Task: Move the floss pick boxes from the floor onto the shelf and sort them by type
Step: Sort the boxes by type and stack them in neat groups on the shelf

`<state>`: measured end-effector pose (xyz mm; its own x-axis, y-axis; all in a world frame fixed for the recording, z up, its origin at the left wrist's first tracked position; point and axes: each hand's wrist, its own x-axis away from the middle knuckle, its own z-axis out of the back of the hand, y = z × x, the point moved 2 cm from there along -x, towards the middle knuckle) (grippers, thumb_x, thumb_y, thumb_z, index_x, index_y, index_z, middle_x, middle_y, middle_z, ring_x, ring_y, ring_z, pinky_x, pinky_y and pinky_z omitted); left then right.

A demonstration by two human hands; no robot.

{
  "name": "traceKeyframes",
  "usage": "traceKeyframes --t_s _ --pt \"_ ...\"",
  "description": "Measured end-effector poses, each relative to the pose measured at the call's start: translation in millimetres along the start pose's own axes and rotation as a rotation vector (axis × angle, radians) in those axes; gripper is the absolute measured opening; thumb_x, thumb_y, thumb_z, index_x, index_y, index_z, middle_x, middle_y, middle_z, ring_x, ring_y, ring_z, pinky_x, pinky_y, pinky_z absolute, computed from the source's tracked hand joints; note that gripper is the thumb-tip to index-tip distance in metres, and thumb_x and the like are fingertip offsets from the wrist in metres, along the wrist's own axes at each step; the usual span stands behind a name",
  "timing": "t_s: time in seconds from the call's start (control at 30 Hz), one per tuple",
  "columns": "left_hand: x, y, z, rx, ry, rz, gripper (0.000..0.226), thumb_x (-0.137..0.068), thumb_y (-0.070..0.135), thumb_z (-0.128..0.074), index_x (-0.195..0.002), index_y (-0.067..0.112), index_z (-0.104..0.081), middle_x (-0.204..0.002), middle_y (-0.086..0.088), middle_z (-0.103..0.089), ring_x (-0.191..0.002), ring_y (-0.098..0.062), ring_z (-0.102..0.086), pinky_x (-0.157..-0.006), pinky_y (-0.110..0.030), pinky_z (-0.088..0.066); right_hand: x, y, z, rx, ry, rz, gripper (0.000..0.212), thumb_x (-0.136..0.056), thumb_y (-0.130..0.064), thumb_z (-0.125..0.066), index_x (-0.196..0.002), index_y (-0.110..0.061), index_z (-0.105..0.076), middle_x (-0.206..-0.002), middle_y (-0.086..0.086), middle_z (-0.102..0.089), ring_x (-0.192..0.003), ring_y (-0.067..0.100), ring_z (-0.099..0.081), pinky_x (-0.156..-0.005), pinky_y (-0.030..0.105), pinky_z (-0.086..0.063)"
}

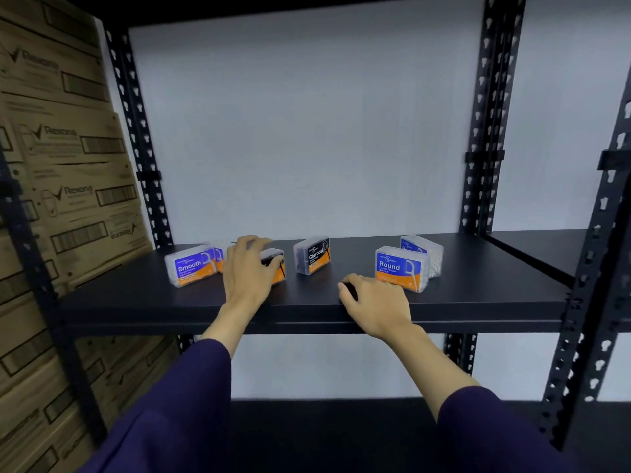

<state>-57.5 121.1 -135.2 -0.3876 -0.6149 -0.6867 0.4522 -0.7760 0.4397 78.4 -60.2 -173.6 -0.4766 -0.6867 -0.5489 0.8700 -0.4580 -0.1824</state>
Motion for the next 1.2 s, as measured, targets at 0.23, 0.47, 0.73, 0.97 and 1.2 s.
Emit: traceKeyframes --t_s 0.23,0.47,0.73,0.97,1.2 --pt "21.1 -1.3 -10.6 -0.004 -0.014 0.187 0.052 -0.083 0.016 -0.064 -0.127 0.012 -0.037 -0.134 -0.014 -0.028 -0.121 -0.031 -0.037 -0.087 -0.039 -0.045 0.5 -0.3 0.4 -0.002 -0.003 -0.005 0.04 -0.099 -0.048 -0.031 -0.114 -0.026 -0.061 -0.102 -0.005 -0.069 -0.085 0.013 -0.063 -0.064 0.027 -0.047" --pt "-0.8 -1.8 -31.7 0.045 -0.273 0.11 0.059 -0.091 -0.001 -0.051 -0.141 0.021 -0.03 -0.147 -0.009 -0.022 -0.116 -0.034 -0.052 -0.089 -0.042 -0.047 1.8 -0.2 -1.2 0.021 0.008 0.009 0.044 -0.097 -0.055 -0.027 -0.107 -0.029 -0.062 -0.099 -0.006 -0.068 -0.087 0.015 -0.062 -0.067 0.031 -0.047" --pt "-10.0 2.2 -45.1 0.077 -0.494 0.078 0.083 -0.098 0.004 -0.043 -0.151 0.027 0.016 -0.157 -0.013 -0.023 -0.136 -0.031 -0.039 -0.106 -0.042 -0.036 6.8 -5.6 0.9 0.068 -0.04 0.048 0.071 -0.086 -0.076 -0.023 -0.112 -0.021 -0.061 -0.115 -0.003 -0.065 -0.106 0.017 -0.059 -0.084 0.034 -0.049" --pt "5.0 6.5 -32.2 0.118 -0.321 0.109 0.058 -0.1 0.011 -0.042 -0.152 0.014 -0.017 -0.157 -0.008 -0.024 -0.142 -0.03 -0.029 -0.111 -0.042 -0.03 12.3 -14.8 10.9 0.116 -0.148 0.052 0.078 -0.083 -0.078 -0.031 -0.127 -0.017 -0.053 -0.128 0.0 -0.057 -0.117 0.019 -0.052 -0.092 0.034 -0.042" --pt "64.4 30.4 16.6 0.106 -0.219 0.065 0.033 -0.1 0.022 -0.044 -0.132 0.015 -0.049 -0.142 -0.004 -0.043 -0.125 -0.024 -0.047 -0.096 -0.034 -0.039 47.9 -33.1 41.1 0.052 -0.215 -0.018 0.057 -0.093 -0.058 -0.042 -0.13 -0.015 -0.052 -0.128 0.003 -0.058 -0.119 0.024 -0.052 -0.093 0.037 -0.043"
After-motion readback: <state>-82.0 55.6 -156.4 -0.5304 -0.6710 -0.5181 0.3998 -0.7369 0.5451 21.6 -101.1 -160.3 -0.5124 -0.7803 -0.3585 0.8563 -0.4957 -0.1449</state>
